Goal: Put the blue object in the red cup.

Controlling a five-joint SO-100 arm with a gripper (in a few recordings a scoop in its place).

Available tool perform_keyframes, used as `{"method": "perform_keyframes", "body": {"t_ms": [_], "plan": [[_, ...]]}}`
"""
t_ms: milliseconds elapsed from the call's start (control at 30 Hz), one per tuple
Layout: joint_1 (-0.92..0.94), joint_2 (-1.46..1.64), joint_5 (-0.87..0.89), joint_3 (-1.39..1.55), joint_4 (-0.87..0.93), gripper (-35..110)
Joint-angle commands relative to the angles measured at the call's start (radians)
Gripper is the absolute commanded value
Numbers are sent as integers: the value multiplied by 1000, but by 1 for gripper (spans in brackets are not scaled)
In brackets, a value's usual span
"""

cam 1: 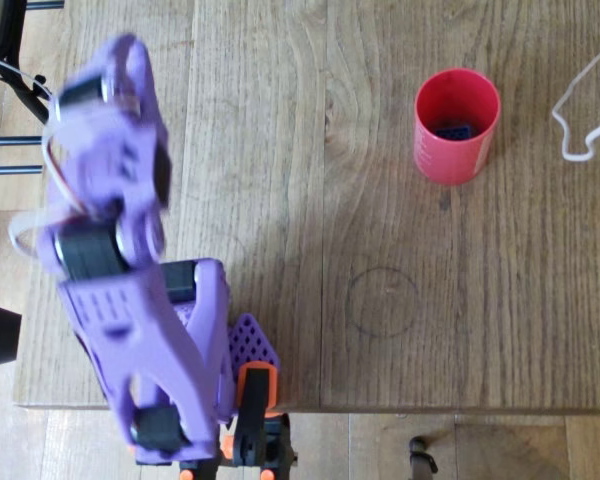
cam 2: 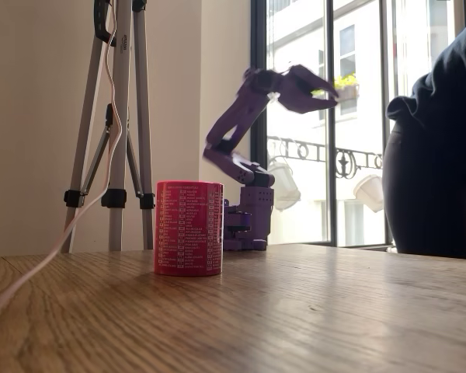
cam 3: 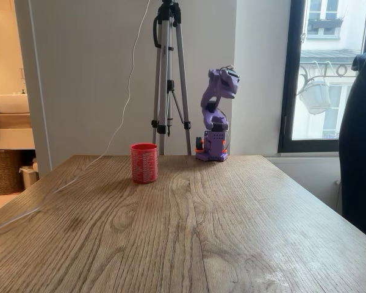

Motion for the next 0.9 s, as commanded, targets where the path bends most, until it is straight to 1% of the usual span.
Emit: {"method": "perform_keyframes", "body": {"t_ms": [0,200,367,467,600,733,767,833,867], "plan": [[-6,189,11,304,-5,0],[26,190,121,545,17,0],[54,190,213,667,138,0],[101,190,232,732,127,0],[106,190,275,730,129,0],[107,190,272,729,129,0],[107,190,255,730,121,3],[106,190,247,730,121,14],[106,190,249,730,121,12]]}}
